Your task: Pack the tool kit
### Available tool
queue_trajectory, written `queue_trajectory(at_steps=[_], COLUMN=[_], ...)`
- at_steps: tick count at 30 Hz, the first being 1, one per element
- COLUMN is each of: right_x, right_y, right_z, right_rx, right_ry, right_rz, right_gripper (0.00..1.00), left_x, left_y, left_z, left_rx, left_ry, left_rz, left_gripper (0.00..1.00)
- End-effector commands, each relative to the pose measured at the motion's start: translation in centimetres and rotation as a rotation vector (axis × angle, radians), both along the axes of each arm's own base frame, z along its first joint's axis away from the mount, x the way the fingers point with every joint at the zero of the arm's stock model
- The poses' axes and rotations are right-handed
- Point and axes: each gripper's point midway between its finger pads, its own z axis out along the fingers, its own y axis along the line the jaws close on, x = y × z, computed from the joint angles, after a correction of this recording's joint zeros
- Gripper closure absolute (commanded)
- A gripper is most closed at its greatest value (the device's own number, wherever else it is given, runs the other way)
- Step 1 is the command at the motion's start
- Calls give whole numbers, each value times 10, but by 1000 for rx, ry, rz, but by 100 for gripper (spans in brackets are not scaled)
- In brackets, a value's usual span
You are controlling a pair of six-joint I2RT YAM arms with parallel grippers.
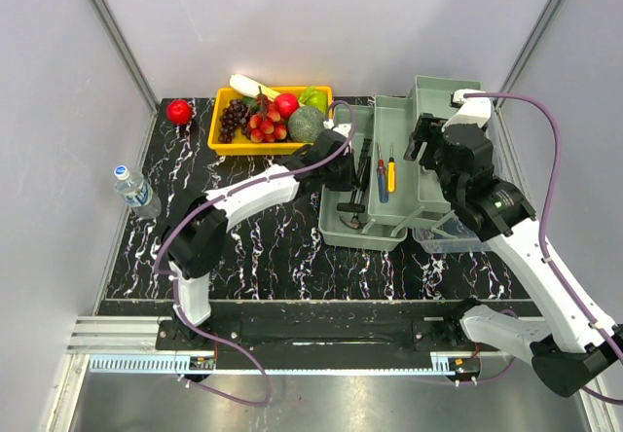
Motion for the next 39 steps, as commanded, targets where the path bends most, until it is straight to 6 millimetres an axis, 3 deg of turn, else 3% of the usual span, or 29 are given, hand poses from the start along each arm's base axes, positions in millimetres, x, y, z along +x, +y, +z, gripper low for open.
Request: queue_trajectory(at_steps=[1, 8, 13, 17, 22, 27, 31, 35, 39], right_x=[3, 5, 5, 9, 12, 15, 19, 29, 38], right_y=[-7, -11, -16, -27, -45, -61, -86, -104, -134], right_z=[6, 4, 10, 15, 26, 37, 49, 38, 27], right_rx=[3, 4, 6, -9, -28, -32, -26, 36, 158], right_ry=[-17, -7, -17, -16, -24, -42, -63, -5, 34], right_rz=[-30, -47, -64, -94, -141, -199, -274, -297, -362], right_gripper=[20, 20, 20, 20, 20, 19, 18, 14, 12], left_x=[13, 3, 2, 2, 3, 7, 11, 15, 14], left_y=[14, 20, 20, 19, 17, 14, 14, 21, 42], left_z=[-12, -51, -65, -72, -68, -31, 24, 74, 112], left_rx=[75, 147, 169, 180, 184, 160, 100, 63, 68], left_ry=[-13, 35, 61, 81, 87, 51, -38, -156, -264], left_rz=[108, 110, 108, 106, 106, 104, 98, 98, 123], left_gripper=[100, 92, 87, 80, 63, 57, 53, 45, 30])
